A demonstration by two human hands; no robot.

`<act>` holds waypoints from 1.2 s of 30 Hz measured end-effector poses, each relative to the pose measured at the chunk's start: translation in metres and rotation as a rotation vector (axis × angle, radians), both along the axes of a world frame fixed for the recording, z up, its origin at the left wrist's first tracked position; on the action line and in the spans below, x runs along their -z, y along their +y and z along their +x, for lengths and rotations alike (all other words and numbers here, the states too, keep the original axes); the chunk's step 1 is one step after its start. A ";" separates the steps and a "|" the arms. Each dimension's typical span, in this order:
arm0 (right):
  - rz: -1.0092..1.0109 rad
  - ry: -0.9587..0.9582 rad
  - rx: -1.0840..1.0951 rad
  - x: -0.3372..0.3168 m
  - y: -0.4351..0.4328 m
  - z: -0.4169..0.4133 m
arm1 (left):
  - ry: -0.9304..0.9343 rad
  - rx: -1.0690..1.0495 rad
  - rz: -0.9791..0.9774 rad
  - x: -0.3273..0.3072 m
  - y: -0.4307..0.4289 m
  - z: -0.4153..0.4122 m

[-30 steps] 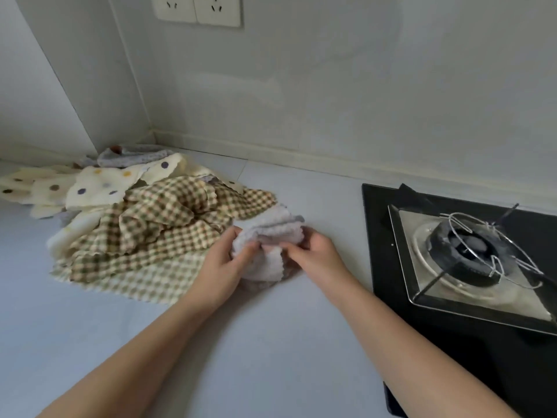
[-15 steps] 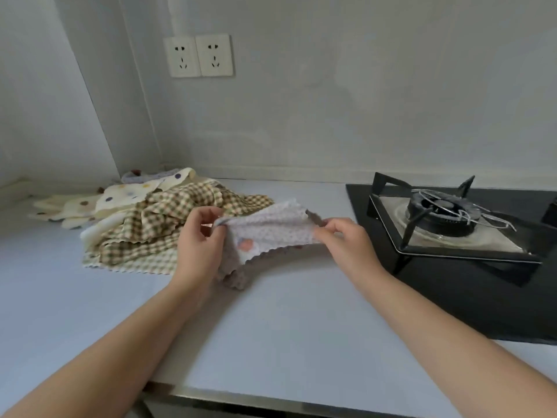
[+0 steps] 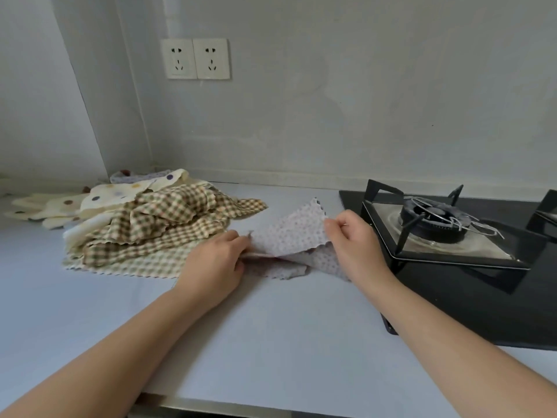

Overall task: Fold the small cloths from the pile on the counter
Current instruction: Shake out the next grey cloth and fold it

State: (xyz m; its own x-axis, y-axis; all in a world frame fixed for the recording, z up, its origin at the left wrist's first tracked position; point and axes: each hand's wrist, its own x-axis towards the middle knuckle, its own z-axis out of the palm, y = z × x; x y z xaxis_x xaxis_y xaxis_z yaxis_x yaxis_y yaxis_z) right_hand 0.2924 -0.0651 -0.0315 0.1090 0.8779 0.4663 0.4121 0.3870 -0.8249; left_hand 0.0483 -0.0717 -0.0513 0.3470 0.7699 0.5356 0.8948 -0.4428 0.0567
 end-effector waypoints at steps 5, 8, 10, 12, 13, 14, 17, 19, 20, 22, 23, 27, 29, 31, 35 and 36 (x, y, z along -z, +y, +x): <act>0.009 -0.041 -0.074 -0.008 -0.008 0.005 | -0.443 -0.195 -0.047 -0.011 0.001 -0.008; -0.008 -0.107 -0.081 -0.011 -0.012 0.003 | -0.774 -0.284 -0.148 -0.018 0.001 -0.010; -0.022 -0.164 -0.093 -0.011 -0.013 0.001 | -0.829 -0.303 -0.146 -0.020 0.000 -0.012; -0.013 -0.274 -0.065 -0.007 -0.010 0.001 | -0.788 -0.322 -0.133 -0.020 -0.001 -0.014; -0.007 -0.327 -0.036 -0.005 -0.008 0.003 | -0.798 -0.331 -0.146 -0.021 -0.001 -0.014; 0.003 -0.363 -0.005 -0.002 -0.006 0.004 | -0.856 -0.323 -0.187 -0.022 -0.001 -0.014; 0.111 -0.415 0.106 -0.002 -0.004 0.003 | -1.135 -0.248 -0.464 -0.028 -0.003 -0.009; 0.181 -0.490 0.198 -0.004 -0.004 0.004 | -1.283 -0.188 -0.650 -0.034 -0.007 -0.004; 0.177 -0.515 0.219 -0.006 -0.004 0.004 | -1.363 -0.132 -0.719 -0.036 -0.008 -0.002; 0.065 -0.441 0.156 -0.010 -0.005 0.003 | -1.499 0.017 -0.820 -0.037 -0.008 0.000; -0.036 -0.319 0.072 -0.012 -0.007 0.001 | -1.508 0.093 -0.854 -0.036 -0.007 -0.001; -0.268 0.197 -0.224 -0.012 -0.007 -0.010 | -1.286 0.240 -0.759 -0.027 -0.005 0.005; -0.071 0.032 -0.211 -0.013 -0.005 -0.006 | -1.001 0.177 -0.417 -0.026 0.000 0.006; 0.050 -0.106 -0.208 -0.013 -0.004 -0.003 | -0.763 0.172 -0.208 -0.026 0.006 0.000; 0.058 -0.137 -0.178 -0.008 -0.002 0.005 | -0.622 0.022 -0.155 -0.022 0.008 -0.012; 0.068 -0.192 -0.120 -0.005 0.001 0.007 | -0.563 -0.076 -0.119 -0.020 0.007 -0.015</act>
State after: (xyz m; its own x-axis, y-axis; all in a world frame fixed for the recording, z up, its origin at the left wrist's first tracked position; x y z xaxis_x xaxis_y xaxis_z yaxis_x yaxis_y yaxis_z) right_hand 0.2992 -0.0639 -0.0263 -0.0908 0.8451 0.5268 0.5068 0.4945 -0.7061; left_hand 0.0331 -0.0652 -0.0315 -0.0248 0.8475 0.5302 0.7415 -0.3401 0.5783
